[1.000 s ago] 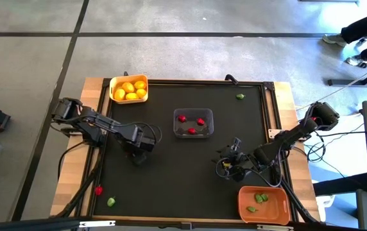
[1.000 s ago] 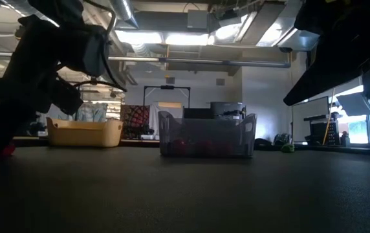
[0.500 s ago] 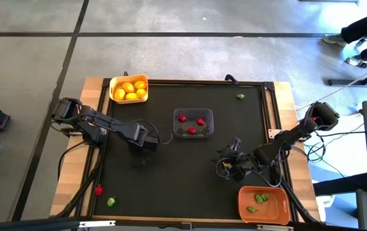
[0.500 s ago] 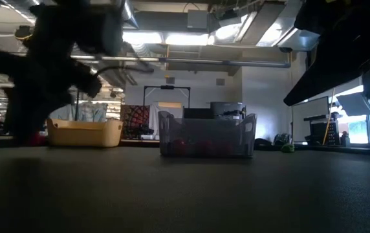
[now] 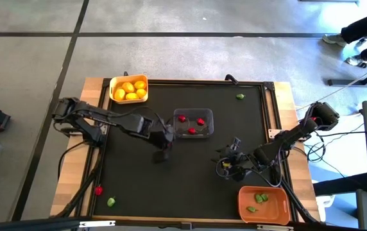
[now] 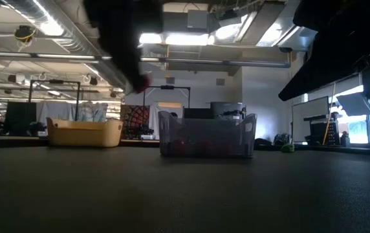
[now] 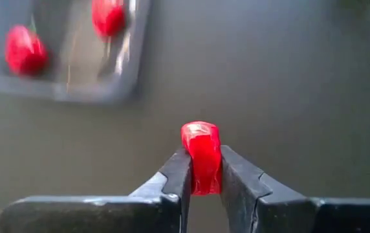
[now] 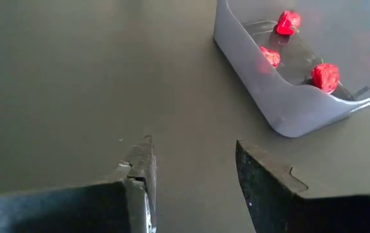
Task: Sort produce into baskets
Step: Put the red bell pepper into the transparent bin
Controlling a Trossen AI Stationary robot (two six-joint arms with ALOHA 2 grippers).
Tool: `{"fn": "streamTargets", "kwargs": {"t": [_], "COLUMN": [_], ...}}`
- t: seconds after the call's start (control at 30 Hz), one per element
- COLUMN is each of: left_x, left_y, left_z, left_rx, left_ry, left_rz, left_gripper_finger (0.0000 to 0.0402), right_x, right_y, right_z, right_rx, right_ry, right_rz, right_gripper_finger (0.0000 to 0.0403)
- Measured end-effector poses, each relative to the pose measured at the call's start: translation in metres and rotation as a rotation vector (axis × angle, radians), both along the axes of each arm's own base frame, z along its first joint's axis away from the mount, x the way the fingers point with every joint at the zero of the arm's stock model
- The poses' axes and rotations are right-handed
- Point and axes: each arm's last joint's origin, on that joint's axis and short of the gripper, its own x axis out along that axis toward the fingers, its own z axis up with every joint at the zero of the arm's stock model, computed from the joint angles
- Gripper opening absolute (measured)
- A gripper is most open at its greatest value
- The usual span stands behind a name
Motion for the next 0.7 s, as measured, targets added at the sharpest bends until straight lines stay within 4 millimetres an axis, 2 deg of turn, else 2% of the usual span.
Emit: {"fn": "streamTargets", "kwargs": {"t": [0.23,0.33,0.57,0.7], "left_x": [0.027,0.038,0.055,0.056], "left_y": [0.018,0.025,0.042,0.05], "left_z": [0.013,0.013,-0.004,-0.014], "left_rx": [0.062,0.088,0.149,0.176], "left_ry": [-0.287,-0.368,-0.388,-0.348], "left_rz": [0.068,0.074,0.085,0.134], "left_gripper_finger": [0.0059,0.0059,0.0062,0.009], "right_x": [0.0,0.0,0.0,0.0], "right_y": [0.0,0.0,0.0,-0.001], "right_z": [0.001,0.001,0.001,0.001], "right_rx": [-0.012,-0.008,-0.006,-0.012], "right_ry": [-0.012,-0.015,-0.018,-0.022], "right_rz": [-0.012,-0.017,-0.023,-0.028], "right_gripper_finger": [0.0151,0.0151,0.0151,0.0151]}}
